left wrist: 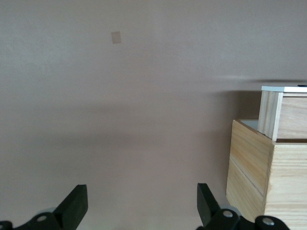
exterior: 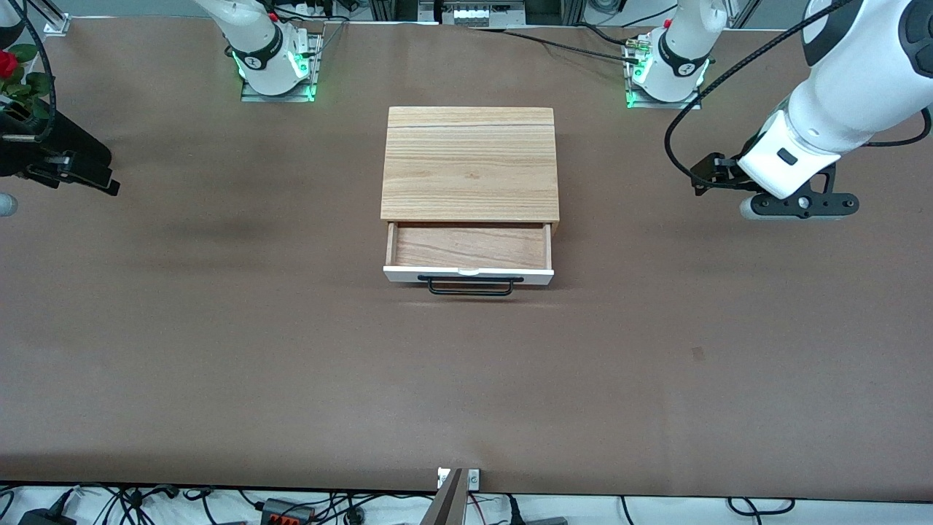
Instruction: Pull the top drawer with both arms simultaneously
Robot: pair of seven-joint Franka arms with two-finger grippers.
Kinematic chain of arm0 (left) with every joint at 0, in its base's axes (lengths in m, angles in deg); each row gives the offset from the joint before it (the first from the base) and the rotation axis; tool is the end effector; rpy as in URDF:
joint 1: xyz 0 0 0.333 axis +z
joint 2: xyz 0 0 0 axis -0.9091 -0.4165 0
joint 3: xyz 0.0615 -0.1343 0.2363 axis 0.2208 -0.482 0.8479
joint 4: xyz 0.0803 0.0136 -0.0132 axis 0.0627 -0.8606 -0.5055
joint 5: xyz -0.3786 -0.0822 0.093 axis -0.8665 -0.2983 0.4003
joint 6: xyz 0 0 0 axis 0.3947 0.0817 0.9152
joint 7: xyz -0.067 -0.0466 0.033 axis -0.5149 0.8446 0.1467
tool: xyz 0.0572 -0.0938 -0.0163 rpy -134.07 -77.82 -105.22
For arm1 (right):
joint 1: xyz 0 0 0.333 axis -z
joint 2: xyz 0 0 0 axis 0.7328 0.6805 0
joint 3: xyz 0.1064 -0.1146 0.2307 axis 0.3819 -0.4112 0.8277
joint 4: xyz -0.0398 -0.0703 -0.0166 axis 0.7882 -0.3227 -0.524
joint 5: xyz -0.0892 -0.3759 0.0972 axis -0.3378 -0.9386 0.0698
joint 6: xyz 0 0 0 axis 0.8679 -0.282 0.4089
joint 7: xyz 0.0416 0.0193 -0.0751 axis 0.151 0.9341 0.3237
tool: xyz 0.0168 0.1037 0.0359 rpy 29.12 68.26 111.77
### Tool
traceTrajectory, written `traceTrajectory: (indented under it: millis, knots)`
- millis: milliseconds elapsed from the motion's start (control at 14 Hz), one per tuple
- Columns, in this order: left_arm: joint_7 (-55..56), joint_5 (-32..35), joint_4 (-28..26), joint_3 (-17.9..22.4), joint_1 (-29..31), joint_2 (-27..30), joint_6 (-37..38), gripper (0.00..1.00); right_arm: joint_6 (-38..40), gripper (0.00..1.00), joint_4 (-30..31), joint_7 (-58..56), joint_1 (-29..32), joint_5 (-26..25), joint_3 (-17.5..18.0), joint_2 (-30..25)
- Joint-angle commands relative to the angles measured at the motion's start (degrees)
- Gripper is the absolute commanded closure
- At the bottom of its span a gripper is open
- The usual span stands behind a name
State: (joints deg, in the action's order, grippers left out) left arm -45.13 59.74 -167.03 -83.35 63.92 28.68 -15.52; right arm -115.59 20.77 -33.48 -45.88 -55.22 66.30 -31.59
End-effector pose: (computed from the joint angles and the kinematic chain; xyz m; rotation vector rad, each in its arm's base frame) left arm 0.5578 -0.1195 0.5187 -3.1175 -0.0368 0.1722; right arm 0.5679 -0.0375 0.5385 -3.1231 0.1938 0.1238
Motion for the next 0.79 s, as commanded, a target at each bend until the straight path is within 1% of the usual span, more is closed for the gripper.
traceTrajectory:
  millis: [0,143,214,286,357,714]
  knots:
    - [-1.19,-1.08,-2.42,1.66,-0.73,1.75,-1.42,0.0,1.13,0.0,-0.49,0.5,-0.1,0.22,0.27,-0.34]
    - [-1.28,-1.08,-2.07,2.1,-1.26,1.49,-1.34,0.0,1.05,0.0,-0.58,0.5,-0.01,0.22,0.27,-0.34]
    - [-1.28,-1.16,-2.07,3.23,-2.04,1.49,-1.34,0.0,1.13,0.0,-0.58,0.41,-0.01,0.22,0.27,-0.34]
    - [-1.36,-1.16,-2.07,5.51,-3.44,1.49,-1.25,0.0,1.22,0.0,-0.49,0.41,-0.01,0.22,0.27,-0.34]
    - [-1.36,-1.25,-2.07,5.97,-3.8,1.49,-1.16,0.0,1.22,0.0,-0.58,0.41,-0.01,0.22,0.27,-0.34]
    - [-1.1,-1.69,-1.8,5.97,-3.81,1.23,-0.81,0.0,1.31,0.0,-0.58,0.41,-0.1,0.31,0.27,-0.34]
